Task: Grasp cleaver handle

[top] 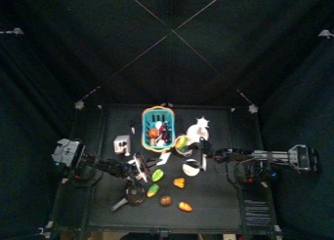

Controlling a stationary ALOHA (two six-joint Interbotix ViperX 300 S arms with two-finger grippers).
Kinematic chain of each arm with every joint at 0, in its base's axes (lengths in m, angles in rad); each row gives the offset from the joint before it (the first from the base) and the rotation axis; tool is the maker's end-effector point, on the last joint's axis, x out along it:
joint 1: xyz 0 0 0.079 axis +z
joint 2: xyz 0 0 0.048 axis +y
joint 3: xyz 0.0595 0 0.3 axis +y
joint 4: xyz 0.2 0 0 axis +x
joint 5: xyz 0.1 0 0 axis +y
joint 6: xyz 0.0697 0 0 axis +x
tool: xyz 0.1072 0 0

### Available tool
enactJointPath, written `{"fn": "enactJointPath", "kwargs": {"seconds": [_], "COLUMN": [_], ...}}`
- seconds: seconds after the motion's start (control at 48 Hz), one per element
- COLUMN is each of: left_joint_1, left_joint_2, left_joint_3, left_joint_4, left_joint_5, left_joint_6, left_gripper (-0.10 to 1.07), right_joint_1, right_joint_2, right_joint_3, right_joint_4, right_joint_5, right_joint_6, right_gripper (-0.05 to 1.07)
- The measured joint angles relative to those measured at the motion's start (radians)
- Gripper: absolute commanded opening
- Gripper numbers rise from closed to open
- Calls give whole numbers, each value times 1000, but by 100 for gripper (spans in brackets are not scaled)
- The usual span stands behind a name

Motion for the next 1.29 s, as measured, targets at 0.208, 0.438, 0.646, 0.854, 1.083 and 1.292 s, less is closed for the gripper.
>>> {"fn": "enactJointPath", "kwargs": {"seconds": [0.208,0.438,0.646,0.854,1.083,1.292], "left_joint_1": [60,137,141,141,141,141], "left_joint_2": [-54,-49,-25,-11,-11,-8], "left_joint_3": [74,64,34,17,18,18], "left_joint_4": [202,322,316,314,313,295], "left_joint_5": [-9,-23,-26,-34,-37,-37], "left_joint_6": [-448,-558,-560,-561,-561,-561], "left_gripper": [39,39,39,39,39,41], "right_joint_1": [29,71,121,123,121,121], "right_joint_2": [23,84,166,236,278,282], "right_joint_3": [-28,-71,-112,-147,-170,-181], "right_joint_4": [-15,-48,-81,-103,-107,-109], "right_joint_5": [9,9,9,8,11,14], "right_joint_6": [-3,-5,-5,-5,-5,-5], "right_gripper": [104,104,104,102,89,69]}}
